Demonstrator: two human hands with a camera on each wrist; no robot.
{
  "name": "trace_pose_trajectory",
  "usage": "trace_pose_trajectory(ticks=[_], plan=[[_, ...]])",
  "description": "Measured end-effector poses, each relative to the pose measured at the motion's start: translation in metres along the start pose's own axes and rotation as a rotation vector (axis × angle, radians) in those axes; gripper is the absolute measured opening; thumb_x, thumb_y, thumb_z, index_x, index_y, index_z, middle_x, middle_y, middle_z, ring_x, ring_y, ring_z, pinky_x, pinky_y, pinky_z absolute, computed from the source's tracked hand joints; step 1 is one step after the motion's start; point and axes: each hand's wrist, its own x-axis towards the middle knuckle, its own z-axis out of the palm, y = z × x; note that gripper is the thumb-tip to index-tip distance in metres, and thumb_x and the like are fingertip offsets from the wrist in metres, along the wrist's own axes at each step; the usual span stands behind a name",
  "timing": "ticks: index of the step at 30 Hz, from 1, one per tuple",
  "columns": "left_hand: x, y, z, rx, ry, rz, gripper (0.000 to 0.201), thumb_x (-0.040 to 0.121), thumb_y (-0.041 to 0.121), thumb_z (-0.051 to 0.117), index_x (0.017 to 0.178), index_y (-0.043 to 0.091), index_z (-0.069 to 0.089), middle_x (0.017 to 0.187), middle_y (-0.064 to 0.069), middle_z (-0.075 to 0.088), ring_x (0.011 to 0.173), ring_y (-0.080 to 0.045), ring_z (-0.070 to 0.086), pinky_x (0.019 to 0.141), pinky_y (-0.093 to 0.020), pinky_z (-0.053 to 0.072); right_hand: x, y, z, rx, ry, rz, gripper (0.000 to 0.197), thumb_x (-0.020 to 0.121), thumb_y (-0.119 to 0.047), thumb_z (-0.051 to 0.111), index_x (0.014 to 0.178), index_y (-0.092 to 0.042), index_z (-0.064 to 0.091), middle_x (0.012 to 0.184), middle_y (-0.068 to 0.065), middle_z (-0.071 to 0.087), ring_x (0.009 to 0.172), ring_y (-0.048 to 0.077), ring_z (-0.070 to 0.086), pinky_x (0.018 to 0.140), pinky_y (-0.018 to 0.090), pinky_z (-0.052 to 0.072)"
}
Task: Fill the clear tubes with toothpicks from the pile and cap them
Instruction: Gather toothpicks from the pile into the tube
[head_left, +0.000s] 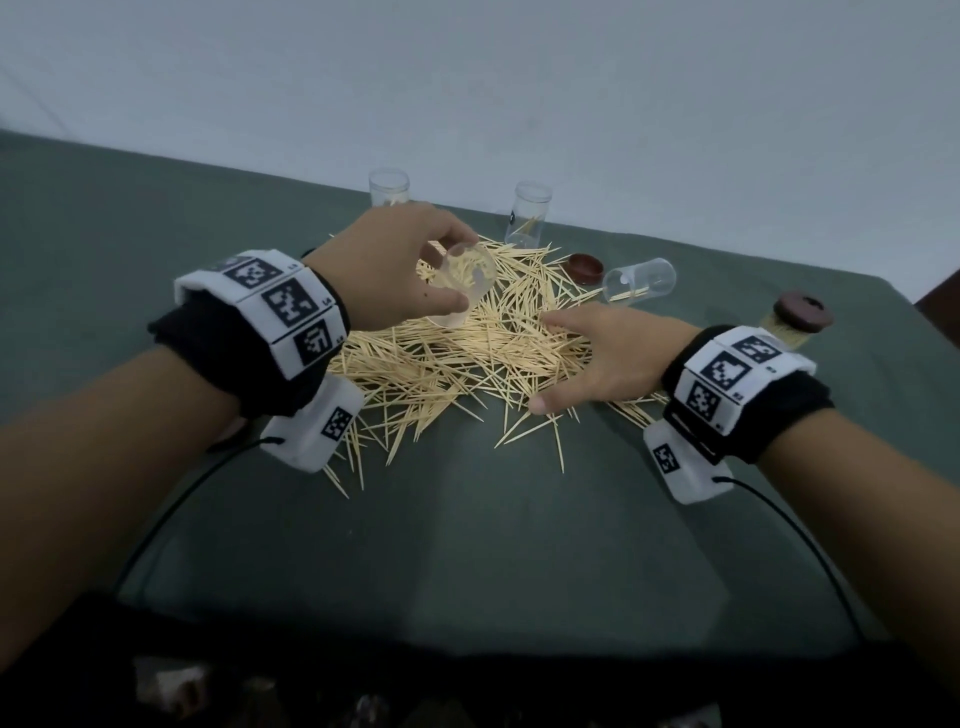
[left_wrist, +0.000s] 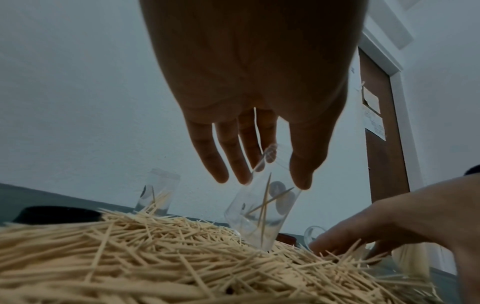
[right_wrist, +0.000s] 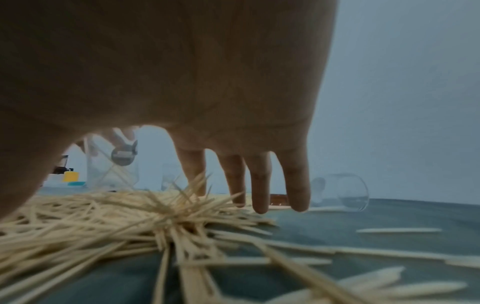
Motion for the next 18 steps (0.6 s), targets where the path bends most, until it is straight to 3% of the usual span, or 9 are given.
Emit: trace_pose_trajectory(ticks=[4,9,12,15,18], plan=[[0.002,-0.001,-0.002,0.014,-0.001,0.002,0.054,0.081,0.033,0.076,0.130,0.024,0.055,0.119,0.012,0.058,0.104,-0.004,0.059,0.074,-0.011,0.042,0.005,-0.006,0.003,-0.046,0.068,-0.010,0.098,0.065,-0.073,0.069,0.147,-0.034,0.033,0.152,0.001,0.036,0.138,0.023,0.036,0.112,0.041,0.033],[0.002,-0.006,-0.006,0.016,0.008,-0.018,0.052,0.081,0.033,0.076,0.128,0.026,0.056,0.118,0.012,0.059,0.103,-0.003,0.059,0.073,-0.007,0.039,0.003,-0.002,0.001,0.011,0.146,-0.075,0.059,0.083,-0.048,0.068,0.137,-0.036,0.048,0.140,-0.002,0.052,0.124,0.019,0.050,0.105,0.036,0.041],[0.003,-0.008,-0.010,0.010,0.031,-0.033,0.054,0.080,0.035,0.076,0.129,0.026,0.056,0.117,0.013,0.061,0.104,-0.003,0.059,0.076,-0.010,0.039,0.004,-0.003,0.005,0.025,0.212,-0.099,0.054,0.085,-0.053,0.063,0.135,-0.035,0.051,0.132,-0.002,0.058,0.118,0.016,0.055,0.102,0.038,0.045],[0.004,-0.010,-0.013,0.007,0.045,-0.051,0.054,0.080,0.036,0.077,0.128,0.028,0.056,0.115,0.013,0.063,0.104,-0.002,0.059,0.079,-0.015,0.039,0.005,-0.009,0.006,-0.004,0.249,-0.119,0.063,0.079,-0.066,0.061,0.134,-0.038,0.049,0.135,-0.005,0.053,0.123,0.016,0.049,0.104,0.042,0.043],[0.004,-0.012,-0.013,0.011,0.054,-0.070,0.054,0.079,0.036,0.077,0.128,0.028,0.056,0.114,0.013,0.064,0.102,0.000,0.058,0.077,-0.014,0.040,0.009,-0.021,0.001,0.008,0.234,-0.168,0.067,0.077,-0.064,0.065,0.136,-0.036,0.049,0.139,-0.005,0.051,0.127,0.015,0.047,0.107,0.039,0.039]])
